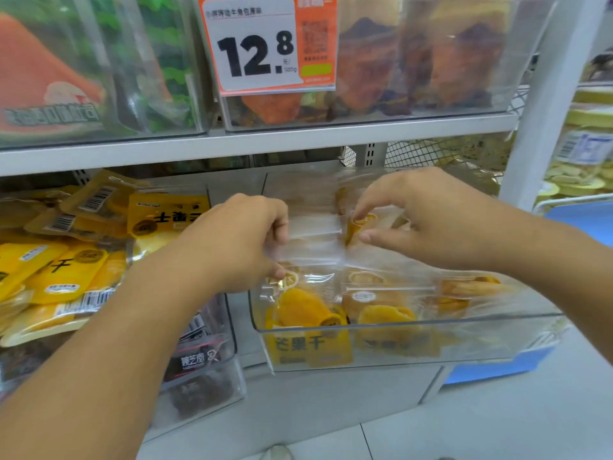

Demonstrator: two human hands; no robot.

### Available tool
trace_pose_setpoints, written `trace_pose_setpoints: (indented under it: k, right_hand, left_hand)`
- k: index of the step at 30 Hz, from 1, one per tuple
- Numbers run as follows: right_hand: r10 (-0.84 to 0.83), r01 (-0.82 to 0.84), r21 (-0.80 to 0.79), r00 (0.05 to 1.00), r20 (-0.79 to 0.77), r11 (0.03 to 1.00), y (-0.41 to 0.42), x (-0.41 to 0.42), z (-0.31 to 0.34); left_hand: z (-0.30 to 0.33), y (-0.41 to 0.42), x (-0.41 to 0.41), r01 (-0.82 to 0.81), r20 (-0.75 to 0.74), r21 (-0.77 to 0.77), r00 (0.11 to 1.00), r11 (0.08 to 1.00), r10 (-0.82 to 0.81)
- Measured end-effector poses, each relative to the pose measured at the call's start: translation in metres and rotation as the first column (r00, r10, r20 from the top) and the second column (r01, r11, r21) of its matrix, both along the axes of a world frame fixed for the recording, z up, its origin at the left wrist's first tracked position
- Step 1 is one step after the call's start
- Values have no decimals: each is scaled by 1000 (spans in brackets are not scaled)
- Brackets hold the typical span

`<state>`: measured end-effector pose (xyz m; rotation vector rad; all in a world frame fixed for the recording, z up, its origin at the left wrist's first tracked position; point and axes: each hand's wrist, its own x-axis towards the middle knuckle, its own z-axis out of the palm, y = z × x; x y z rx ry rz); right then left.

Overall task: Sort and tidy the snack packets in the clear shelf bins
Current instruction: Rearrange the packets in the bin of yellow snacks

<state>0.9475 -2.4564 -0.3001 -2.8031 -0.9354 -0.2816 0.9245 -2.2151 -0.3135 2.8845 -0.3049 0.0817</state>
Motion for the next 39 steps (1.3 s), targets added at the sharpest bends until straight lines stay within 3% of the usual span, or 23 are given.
trace_pose_setpoints:
  k: [4,8,11,13,15,18,20,25,31,35,39]
  right_hand:
    - [-98,110,63,980,-175,992,-29,2,-5]
    - [-46,78,105,960,-275,991,-38,-8,-8]
    - [-128,195,296,965,-230,935,-43,0,-19]
    - [-179,309,439,933,-313,844,-52,16,-24]
    - [-203,339,377,912,-357,862,-62,27,-26]
    - [-135,185,118,930,-342,976,-66,34,-33]
    - [-108,135,71,948,-300,988,-65,41,-35]
    - [-51,67,77,980,-191,995,-56,62,-26]
    - [-30,41,74,989,-145,996,-43,83,-34]
    - [-236,237,184,971,-29,954,-46,95,-50]
    - [-95,132,282,985,-141,950,-50,89,-46]
  left_hand:
    - [8,-5,0,-37,-12,70,999,997,38]
    - [12,-20,-10,84,38,157,995,984,-91]
    - [-1,-47,-16,255,20,152,965,955,-261]
    - [-12,-64,-14,274,-53,193,962,942,-269]
    - [-16,-70,-9,237,-75,227,971,945,-225]
    - [-11,-72,-5,192,-77,272,981,943,-178]
    - [-7,-77,-6,147,-55,326,989,934,-136]
    - [-9,-90,-6,-40,100,295,995,955,11]
    - [-11,-98,1,-177,89,203,983,963,162]
    - [-8,-104,2,-158,74,214,987,964,146]
    - [-9,-106,6,-92,19,213,996,973,90]
